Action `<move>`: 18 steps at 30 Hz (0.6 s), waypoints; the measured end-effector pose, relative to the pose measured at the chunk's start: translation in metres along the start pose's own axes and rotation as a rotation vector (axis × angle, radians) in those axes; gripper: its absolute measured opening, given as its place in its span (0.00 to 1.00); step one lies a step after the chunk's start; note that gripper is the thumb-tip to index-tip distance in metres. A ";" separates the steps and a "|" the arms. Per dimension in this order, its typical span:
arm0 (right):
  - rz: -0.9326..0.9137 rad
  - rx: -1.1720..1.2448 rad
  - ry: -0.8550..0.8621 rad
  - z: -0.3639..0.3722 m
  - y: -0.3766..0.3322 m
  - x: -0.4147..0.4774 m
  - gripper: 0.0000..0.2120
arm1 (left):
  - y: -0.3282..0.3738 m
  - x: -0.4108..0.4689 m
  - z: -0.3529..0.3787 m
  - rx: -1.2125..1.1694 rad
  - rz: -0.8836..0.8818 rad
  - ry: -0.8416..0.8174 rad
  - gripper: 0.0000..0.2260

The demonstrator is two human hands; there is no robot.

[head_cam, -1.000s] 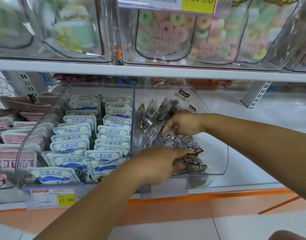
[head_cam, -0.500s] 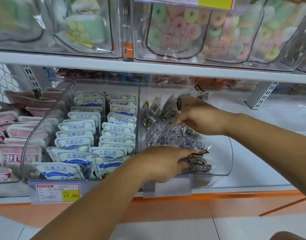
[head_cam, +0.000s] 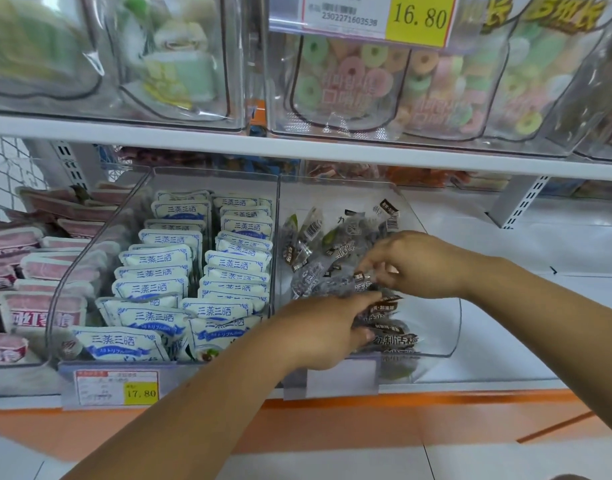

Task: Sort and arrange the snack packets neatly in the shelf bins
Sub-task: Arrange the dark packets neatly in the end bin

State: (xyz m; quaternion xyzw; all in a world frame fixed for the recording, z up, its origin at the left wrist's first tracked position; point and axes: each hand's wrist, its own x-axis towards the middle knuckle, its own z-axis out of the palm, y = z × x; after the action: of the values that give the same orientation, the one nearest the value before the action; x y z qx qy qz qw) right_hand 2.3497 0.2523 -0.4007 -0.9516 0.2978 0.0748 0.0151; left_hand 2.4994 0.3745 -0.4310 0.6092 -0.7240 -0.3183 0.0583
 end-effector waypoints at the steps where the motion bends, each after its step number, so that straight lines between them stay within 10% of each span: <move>1: 0.020 0.001 -0.057 -0.003 -0.001 0.001 0.17 | 0.000 0.000 0.001 -0.010 -0.007 0.011 0.26; 13: 0.162 0.170 -0.020 -0.018 -0.002 -0.003 0.19 | 0.003 -0.007 0.001 -0.080 0.024 0.151 0.29; 18: 0.233 0.259 0.059 -0.004 -0.001 -0.005 0.27 | 0.005 -0.019 -0.016 0.117 0.076 0.411 0.13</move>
State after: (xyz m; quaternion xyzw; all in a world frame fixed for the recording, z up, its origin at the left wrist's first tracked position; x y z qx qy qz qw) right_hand 2.3468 0.2556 -0.3962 -0.9025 0.4136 0.0090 0.1199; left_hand 2.5075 0.3854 -0.4098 0.6360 -0.7365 -0.1424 0.1808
